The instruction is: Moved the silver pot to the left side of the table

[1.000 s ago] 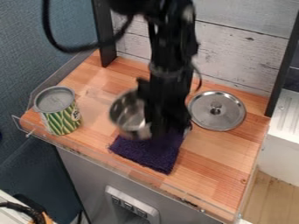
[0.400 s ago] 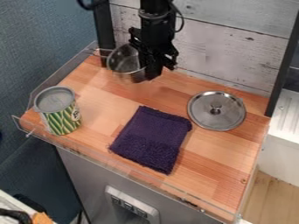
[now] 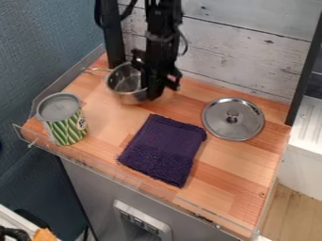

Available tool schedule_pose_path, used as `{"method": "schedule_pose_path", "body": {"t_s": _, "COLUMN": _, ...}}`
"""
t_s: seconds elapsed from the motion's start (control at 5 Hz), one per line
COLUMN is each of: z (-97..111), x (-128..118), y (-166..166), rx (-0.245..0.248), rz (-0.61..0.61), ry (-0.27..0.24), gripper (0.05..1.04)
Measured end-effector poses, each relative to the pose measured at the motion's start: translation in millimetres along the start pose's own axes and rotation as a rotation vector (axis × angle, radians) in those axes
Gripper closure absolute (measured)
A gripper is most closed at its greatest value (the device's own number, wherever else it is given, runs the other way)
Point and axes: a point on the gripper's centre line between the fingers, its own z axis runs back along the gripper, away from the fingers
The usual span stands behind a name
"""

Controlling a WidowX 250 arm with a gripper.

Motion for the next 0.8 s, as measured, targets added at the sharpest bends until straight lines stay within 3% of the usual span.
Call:
{"method": "schedule_pose_path", "body": {"t_s": 0.2, "z": -18.4, "x": -0.9, "y": 5.7, "rx": 0.039, "rz": 0.018, "ry": 0.046, "gripper": 0.970}}
{"method": "schedule_pose_path", "body": {"t_s": 0.4, "z": -19.4, "x": 1.7, "y": 8.6, "rx": 0.050, "rz": 0.019, "ry": 0.030, "gripper": 0.791}}
{"method": "schedule_pose_path", "body": {"t_s": 0.6, "z": -15.3, "x": -2.6, "y": 7.7, "rx": 0.034, "rz": -0.003, "ry": -0.002, "gripper": 0.512}}
{"method": "schedule_pose_path", "body": {"t_s": 0.8, "z": 34.9, "x": -9.0, "y": 9.9, "rx": 0.066, "rz": 0.008, "ry": -0.124, "gripper": 0.211}}
